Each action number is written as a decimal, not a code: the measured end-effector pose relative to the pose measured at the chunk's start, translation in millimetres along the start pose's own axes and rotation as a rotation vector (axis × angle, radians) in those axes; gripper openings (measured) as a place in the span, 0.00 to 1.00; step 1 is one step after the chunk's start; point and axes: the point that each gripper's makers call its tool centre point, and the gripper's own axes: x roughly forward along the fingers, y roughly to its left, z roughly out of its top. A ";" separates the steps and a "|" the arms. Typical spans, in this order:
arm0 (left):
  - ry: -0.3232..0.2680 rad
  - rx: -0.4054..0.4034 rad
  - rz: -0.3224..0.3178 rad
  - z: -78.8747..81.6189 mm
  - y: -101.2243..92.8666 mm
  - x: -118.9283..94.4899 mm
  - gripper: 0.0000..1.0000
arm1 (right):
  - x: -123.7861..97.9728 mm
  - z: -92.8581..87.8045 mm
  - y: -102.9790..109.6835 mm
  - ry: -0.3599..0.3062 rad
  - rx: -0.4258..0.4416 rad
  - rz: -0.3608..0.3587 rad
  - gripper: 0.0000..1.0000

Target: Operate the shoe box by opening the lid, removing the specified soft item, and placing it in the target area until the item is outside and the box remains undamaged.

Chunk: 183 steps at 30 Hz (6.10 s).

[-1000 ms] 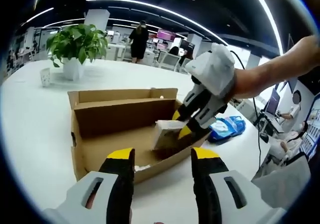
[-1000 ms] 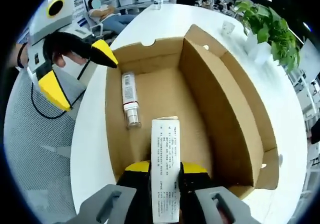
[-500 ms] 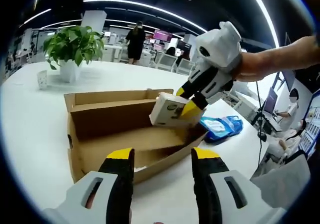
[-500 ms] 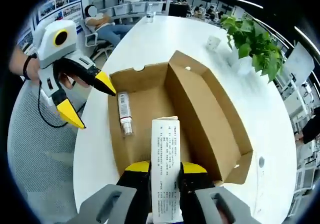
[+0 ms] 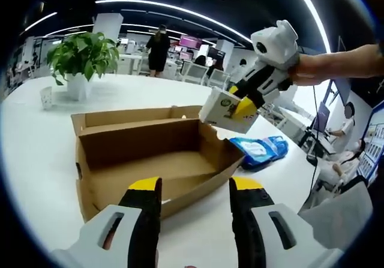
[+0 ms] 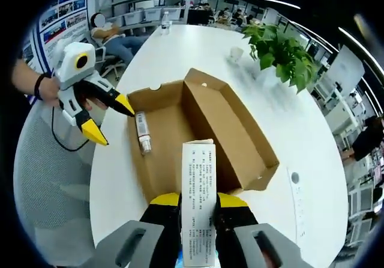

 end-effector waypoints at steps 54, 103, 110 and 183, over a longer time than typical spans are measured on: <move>0.077 0.022 0.055 -19.0 7.5 1.8 0.45 | -102.5 -273.1 -18.8 0.228 0.205 -0.115 0.17; 0.078 -0.050 0.127 -23.2 35.7 -1.9 0.46 | -42.9 -314.8 -81.0 0.310 0.008 -0.011 0.17; 0.087 -0.051 0.140 -25.2 38.1 -2.9 0.46 | -27.2 -328.0 -82.3 0.320 -0.002 0.014 0.17; 0.031 -0.043 0.058 -9.0 14.7 -3.2 0.45 | -56.0 -152.2 9.5 -0.204 0.491 -0.159 0.25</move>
